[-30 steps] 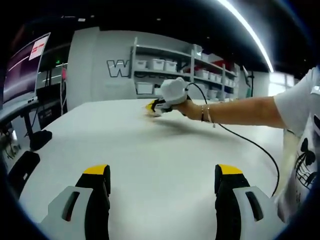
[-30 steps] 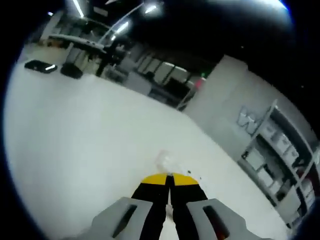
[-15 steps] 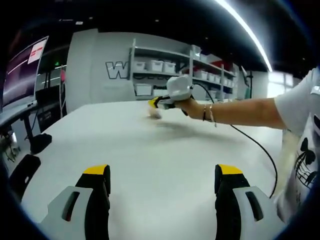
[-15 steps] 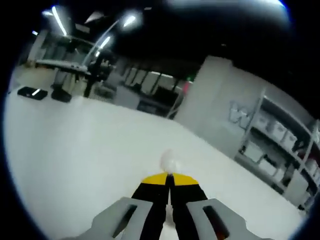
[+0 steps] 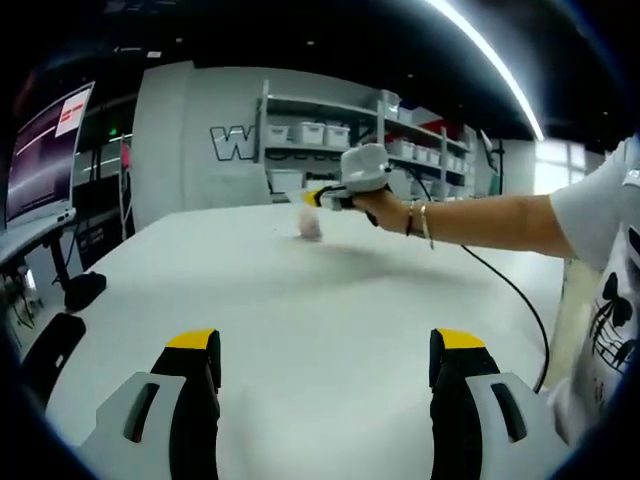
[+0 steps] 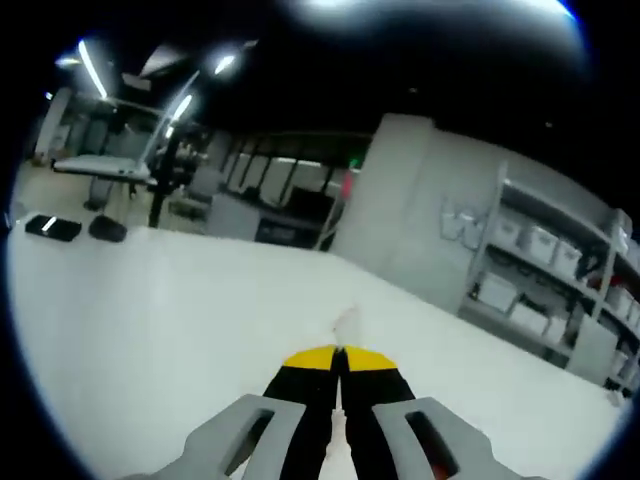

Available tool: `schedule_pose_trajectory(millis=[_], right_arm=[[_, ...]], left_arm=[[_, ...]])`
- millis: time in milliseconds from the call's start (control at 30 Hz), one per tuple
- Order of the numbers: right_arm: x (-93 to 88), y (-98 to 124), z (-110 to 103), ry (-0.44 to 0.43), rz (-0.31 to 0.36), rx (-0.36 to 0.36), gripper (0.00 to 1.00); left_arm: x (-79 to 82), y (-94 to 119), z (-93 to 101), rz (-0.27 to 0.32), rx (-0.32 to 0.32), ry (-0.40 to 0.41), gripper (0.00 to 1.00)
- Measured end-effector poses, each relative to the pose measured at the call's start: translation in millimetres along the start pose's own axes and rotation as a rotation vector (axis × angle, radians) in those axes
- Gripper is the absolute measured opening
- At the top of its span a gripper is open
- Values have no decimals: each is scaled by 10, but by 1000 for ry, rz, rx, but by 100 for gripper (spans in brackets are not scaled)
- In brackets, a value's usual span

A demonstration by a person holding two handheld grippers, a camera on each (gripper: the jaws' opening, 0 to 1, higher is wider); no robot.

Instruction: Open the resealable bag by pulling the two sides of the seal apart until the entire bag opening is separated and visibly accessible.

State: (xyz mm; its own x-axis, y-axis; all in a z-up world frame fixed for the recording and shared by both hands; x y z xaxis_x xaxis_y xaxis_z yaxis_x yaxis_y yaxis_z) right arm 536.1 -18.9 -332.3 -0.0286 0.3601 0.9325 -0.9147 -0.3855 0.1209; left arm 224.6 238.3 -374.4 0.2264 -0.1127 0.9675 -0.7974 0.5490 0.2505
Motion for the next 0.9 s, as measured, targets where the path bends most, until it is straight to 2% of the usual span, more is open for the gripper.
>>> schedule_pose_trajectory(millis=[400, 900], right_arm=[[32, 99, 9, -22, 22, -13, 0], [86, 399, 19, -68, 64, -15, 0]], left_arm=[[-42, -11, -6, -13, 6, 1, 85], [-71, -10, 36, -28, 4, -3, 85]])
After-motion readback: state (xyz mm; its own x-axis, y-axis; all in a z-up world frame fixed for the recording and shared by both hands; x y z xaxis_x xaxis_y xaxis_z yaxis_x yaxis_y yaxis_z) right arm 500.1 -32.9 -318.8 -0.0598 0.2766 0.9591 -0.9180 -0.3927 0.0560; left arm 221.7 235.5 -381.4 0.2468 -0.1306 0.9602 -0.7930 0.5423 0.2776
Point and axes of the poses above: the point that each gripper's makers call its tool centre point, and the gripper's own axes: y roughly backward along the fingers, z roughly to its right, x roughly out of its top, the point moved 9 cm from there along y, roughly backward along the fingers, and after that the axes turned 1 degree about z, right-handed, at the moved point
